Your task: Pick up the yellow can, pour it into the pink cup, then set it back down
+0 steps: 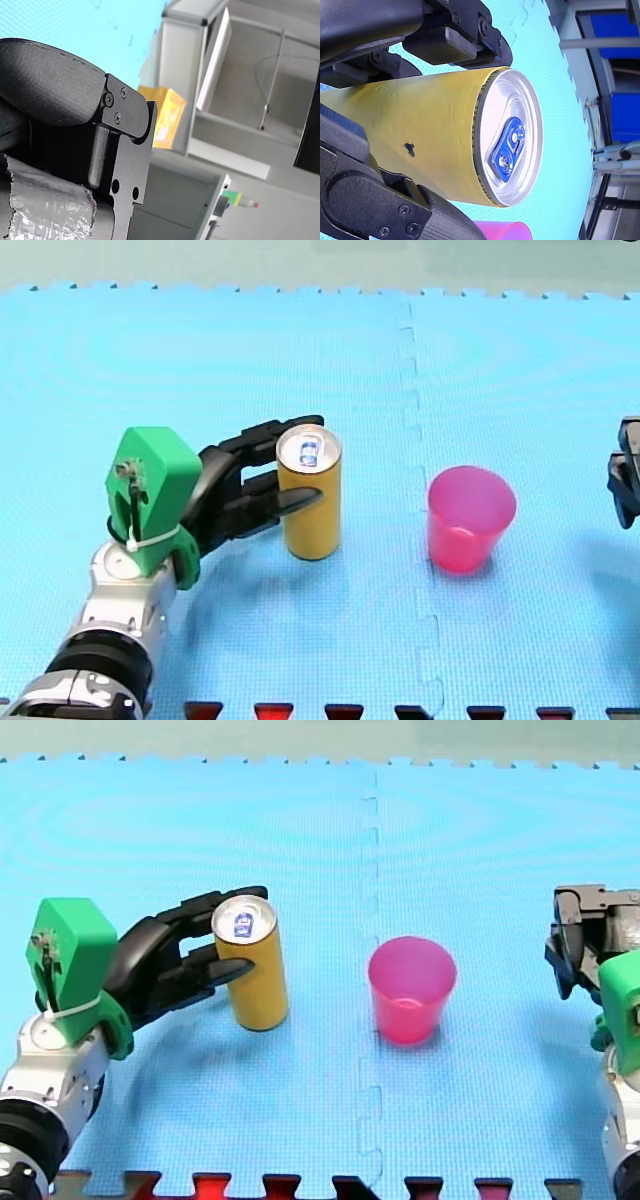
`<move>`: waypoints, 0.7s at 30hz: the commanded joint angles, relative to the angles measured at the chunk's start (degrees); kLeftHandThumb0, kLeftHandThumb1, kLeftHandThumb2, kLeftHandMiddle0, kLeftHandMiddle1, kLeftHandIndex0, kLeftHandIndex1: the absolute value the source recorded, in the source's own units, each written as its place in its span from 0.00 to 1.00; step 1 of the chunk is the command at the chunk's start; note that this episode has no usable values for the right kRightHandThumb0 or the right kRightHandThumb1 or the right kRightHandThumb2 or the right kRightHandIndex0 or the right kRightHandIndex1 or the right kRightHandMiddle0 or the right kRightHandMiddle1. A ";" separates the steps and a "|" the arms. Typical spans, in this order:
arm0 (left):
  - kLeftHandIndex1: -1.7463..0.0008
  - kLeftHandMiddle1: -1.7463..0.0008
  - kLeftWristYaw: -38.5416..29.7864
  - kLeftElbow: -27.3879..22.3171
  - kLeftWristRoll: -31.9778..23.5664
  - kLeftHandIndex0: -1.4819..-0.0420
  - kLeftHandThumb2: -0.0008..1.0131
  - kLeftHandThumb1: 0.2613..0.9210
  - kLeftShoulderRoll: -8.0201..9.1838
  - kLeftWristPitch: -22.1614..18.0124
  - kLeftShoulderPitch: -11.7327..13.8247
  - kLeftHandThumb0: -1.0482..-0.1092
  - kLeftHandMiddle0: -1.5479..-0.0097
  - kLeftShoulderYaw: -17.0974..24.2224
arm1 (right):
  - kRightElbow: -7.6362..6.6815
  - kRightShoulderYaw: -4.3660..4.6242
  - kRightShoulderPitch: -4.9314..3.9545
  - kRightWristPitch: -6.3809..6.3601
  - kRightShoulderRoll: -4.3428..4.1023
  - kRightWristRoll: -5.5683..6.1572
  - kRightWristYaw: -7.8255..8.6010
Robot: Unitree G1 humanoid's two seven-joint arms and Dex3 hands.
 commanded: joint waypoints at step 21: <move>1.00 1.00 0.29 -0.47 1.92 0.69 0.00 0.65 -0.71 0.30 0.31 0.31 0.64 -1.31 | -1.57 0.00 0.76 0.27 -0.60 0.10 0.07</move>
